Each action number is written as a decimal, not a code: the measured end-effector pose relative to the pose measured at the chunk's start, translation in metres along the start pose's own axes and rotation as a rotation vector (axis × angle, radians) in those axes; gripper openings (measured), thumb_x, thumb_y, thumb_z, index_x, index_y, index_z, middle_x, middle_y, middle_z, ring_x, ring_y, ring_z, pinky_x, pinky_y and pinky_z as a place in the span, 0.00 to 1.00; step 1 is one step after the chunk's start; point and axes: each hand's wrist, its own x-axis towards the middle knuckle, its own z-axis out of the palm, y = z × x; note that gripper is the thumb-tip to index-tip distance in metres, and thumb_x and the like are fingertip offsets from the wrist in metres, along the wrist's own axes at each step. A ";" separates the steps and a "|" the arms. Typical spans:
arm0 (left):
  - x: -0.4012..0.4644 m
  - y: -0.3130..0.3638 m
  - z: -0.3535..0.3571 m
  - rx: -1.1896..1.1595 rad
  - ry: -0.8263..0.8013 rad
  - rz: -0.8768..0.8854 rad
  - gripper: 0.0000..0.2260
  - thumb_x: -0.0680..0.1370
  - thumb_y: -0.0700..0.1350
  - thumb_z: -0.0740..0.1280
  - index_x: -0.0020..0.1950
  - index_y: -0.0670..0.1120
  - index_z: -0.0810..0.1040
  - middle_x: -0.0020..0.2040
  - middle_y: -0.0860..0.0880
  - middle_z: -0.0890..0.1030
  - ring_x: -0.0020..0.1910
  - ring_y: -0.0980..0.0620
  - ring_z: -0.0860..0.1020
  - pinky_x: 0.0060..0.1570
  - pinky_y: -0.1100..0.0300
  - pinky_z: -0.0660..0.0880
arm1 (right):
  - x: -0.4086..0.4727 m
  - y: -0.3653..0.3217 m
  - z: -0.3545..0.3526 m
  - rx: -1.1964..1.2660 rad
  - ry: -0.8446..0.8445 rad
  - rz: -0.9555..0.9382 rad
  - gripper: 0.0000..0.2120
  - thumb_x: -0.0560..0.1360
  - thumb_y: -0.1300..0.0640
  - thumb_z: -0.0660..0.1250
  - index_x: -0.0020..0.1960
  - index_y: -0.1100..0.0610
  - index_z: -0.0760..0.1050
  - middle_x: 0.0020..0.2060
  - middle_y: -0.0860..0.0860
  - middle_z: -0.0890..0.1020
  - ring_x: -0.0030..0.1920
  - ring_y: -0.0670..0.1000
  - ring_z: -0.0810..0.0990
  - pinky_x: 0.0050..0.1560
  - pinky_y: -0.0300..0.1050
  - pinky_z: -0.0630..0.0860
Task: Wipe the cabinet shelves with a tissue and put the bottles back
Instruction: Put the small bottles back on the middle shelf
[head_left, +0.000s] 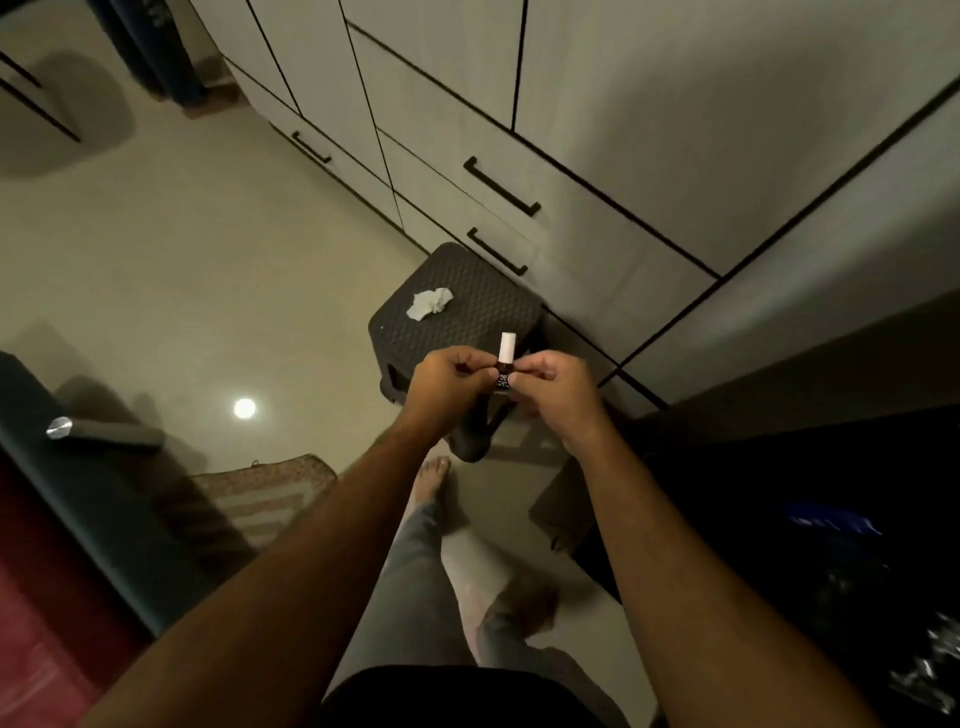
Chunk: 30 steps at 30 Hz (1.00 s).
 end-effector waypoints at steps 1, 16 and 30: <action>0.017 -0.008 -0.003 0.007 -0.005 -0.018 0.04 0.77 0.41 0.69 0.48 0.49 0.82 0.46 0.52 0.83 0.44 0.58 0.81 0.45 0.65 0.77 | 0.017 0.003 0.007 -0.018 0.004 0.017 0.07 0.74 0.64 0.70 0.51 0.57 0.79 0.44 0.56 0.85 0.43 0.52 0.85 0.38 0.42 0.79; 0.265 -0.134 -0.002 0.100 -0.194 -0.226 0.10 0.78 0.39 0.67 0.57 0.50 0.82 0.45 0.59 0.80 0.39 0.67 0.78 0.38 0.75 0.72 | 0.256 0.092 0.088 -0.019 0.142 0.310 0.08 0.76 0.63 0.68 0.55 0.59 0.79 0.47 0.54 0.84 0.41 0.47 0.83 0.36 0.41 0.80; 0.317 -0.177 0.015 0.183 -0.230 -0.187 0.11 0.80 0.40 0.64 0.61 0.46 0.81 0.56 0.52 0.81 0.48 0.57 0.79 0.51 0.63 0.76 | 0.315 0.139 0.110 -0.321 0.237 0.313 0.08 0.75 0.61 0.70 0.54 0.57 0.81 0.46 0.52 0.85 0.46 0.49 0.83 0.49 0.52 0.82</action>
